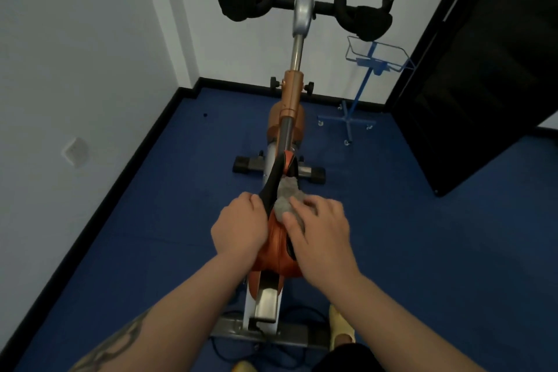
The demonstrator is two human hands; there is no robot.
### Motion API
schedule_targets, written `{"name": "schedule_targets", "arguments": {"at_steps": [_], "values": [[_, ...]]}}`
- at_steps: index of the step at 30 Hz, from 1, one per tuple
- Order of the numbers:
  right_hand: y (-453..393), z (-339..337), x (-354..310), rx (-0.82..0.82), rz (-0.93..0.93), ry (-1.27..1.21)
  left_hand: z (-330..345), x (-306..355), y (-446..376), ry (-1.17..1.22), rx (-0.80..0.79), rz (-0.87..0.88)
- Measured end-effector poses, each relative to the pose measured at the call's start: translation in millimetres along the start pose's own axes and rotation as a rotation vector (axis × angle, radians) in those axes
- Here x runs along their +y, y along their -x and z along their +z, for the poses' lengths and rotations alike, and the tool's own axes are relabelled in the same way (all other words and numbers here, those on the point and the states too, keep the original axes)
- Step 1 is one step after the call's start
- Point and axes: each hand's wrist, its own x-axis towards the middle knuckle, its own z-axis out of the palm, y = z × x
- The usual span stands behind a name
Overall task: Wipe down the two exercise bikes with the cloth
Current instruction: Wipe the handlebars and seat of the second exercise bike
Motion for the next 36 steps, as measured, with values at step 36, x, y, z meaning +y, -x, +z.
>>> {"name": "schedule_targets", "arguments": {"at_steps": [36], "values": [[-0.2,8.2,13.1,-0.088,0.23,-0.442,2.9,6.7,4.4,-0.083,0.083,-0.014]]}}
